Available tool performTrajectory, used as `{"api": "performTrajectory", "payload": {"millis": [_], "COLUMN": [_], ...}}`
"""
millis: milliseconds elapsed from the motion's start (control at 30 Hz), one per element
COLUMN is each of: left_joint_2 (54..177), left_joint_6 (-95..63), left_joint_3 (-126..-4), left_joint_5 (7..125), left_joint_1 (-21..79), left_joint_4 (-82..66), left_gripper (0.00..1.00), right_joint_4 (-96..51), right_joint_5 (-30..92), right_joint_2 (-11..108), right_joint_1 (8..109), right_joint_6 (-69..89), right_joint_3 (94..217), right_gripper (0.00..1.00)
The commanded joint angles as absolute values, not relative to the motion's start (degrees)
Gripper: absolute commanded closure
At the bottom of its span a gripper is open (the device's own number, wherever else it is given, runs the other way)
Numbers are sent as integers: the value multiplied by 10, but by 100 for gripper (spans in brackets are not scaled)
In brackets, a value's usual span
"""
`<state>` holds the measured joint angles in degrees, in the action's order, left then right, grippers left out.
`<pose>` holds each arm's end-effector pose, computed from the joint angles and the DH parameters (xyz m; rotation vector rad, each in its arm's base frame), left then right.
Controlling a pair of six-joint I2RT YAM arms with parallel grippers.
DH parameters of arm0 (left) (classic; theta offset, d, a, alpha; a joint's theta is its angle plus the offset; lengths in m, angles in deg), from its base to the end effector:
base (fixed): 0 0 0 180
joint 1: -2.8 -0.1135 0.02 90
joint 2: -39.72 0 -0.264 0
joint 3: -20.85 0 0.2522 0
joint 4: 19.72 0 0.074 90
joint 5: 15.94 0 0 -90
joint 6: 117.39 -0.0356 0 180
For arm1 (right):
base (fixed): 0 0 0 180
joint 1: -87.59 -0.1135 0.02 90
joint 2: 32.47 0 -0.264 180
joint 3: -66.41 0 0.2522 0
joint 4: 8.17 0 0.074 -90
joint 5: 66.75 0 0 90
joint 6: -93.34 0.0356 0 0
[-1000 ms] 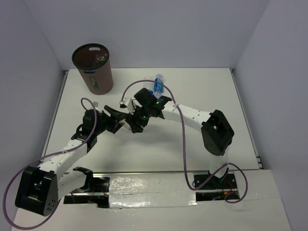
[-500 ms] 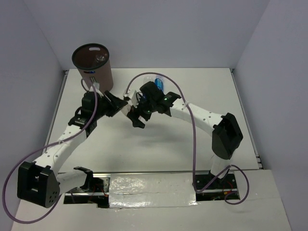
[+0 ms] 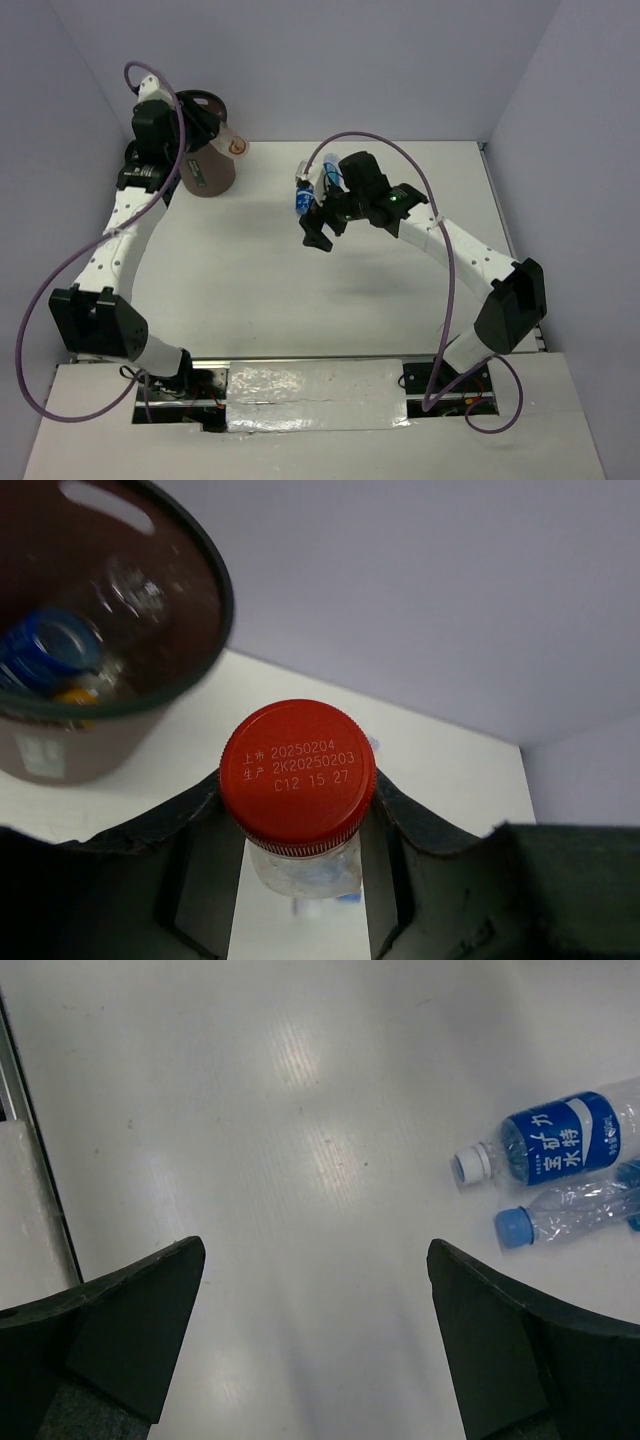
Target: Put the plastic bottles in the bin
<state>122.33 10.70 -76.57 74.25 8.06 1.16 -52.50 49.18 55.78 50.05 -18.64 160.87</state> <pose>0.3374 -0.0309 0.4282 -0.4852 1.6381 -0.5648 0.2649 0.2232 0.3392 -1.3190 1.8054 0.6532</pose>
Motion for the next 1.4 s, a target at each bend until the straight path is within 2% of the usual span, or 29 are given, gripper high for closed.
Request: {"api": "performTrajectory", "payload": {"millis": [0,200,433,500,533,567,600,633,767,967,1067,1167,1233,1367], "left_joint_2": [1267,1352,1425,1438,1448,1452,1457,1466,1474,1437,1402,1343,1304,1239], "left_joint_6": [58,71,108,115,115,119,120,122,136,149,150,142,136,136], "left_joint_3": [-826,-924,-996,-1003,-1006,-1009,-1012,-1015,-1020,-973,-942,-889,-843,-770], "left_joint_5": [802,893,904,897,889,884,878,862,829,792,774,710,621,552], "left_joint_1": [65,34,-5,-17,-19,-24,-26,-27,-35,-56,-61,-64,-64,-64], "left_joint_4": [-46,-82,-61,-47,-39,-34,-28,-19,19,20,19,-2,-22,-35], "left_gripper": [89,92,98,91,83,62,51,31,10,3,1,2,3,3], "right_joint_4": [-514,-517,-510,-509,-505,-497,-493,-490,-506,-541,-561,-577,-567,-572], "right_joint_5": [516,514,516,509,502,486,473,462,439,436,396,364,324,270], "right_joint_2": [528,513,512,518,525,530,536,551,616,732,793,848,883,926], "right_joint_1": [506,524,539,541,544,545,546,552,571,604,614,618,622,635], "right_joint_6": [-199,-203,-196,-193,-182,-173,-162,-135,-53,99,178,214,227,243], "right_joint_3": [1588,1571,1561,1566,1568,1575,1579,1586,1657,1773,1831,1876,1890,1921], "right_gripper": [0,0,0,0,0,0,0,0,0,0,0,0,0,0]}}
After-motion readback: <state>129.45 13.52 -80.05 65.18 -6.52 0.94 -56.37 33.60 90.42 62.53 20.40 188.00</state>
